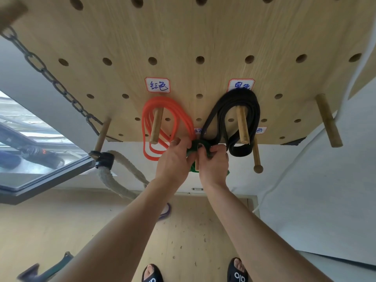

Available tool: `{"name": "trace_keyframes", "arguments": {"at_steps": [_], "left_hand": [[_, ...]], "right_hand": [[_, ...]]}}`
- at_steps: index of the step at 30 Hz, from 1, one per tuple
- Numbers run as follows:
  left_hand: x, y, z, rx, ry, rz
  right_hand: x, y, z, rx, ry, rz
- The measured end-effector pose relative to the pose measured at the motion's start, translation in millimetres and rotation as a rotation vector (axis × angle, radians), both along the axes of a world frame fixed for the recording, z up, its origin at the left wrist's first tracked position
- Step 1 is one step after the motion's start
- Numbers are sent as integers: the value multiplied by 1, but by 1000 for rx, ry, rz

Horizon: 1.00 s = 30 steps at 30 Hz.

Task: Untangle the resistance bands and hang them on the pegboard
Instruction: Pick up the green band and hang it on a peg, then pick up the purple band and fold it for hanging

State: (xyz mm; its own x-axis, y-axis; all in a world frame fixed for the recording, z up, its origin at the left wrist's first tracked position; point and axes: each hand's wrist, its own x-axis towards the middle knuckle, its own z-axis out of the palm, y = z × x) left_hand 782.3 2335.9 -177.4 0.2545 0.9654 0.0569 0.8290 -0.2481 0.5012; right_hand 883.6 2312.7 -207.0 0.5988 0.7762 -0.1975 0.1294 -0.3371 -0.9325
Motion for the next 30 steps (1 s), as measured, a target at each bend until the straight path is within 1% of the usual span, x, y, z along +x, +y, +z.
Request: {"name": "trace_keyframes", "arguments": {"at_steps": [3, 7, 9, 12, 15, 20, 23, 26, 28, 30], "left_hand": [[-4, 2, 4, -20, -23, -20], [-22, -11, 4, 41, -19, -12], [-37, -26, -3, 13, 21, 7], [-68, -53, -25, -65, 55, 33], [-106, -81, -53, -173, 69, 97], [-174, -124, -105, -325, 105, 190], [-218, -140, -149, -404, 151, 286], [-263, -152, -206, -495, 164, 396], [-292, -160, -254, -552, 190, 443], [-317, -166, -307, -597, 224, 475]], "right_hand": [[4, -3, -1, -23, -79, 7], [8, -20, -5, -10, -139, -70], [3, -35, -14, -27, -153, -63], [-14, -61, -37, -101, -130, 17], [-38, -81, -61, -226, -158, 197], [-94, -96, -99, -453, -291, 629], [-137, -93, -133, -517, -386, 875], [-180, -85, -188, -513, -477, 1055], [-207, -81, -237, -542, -530, 1171], [-230, -75, -290, -576, -624, 1272]]}}
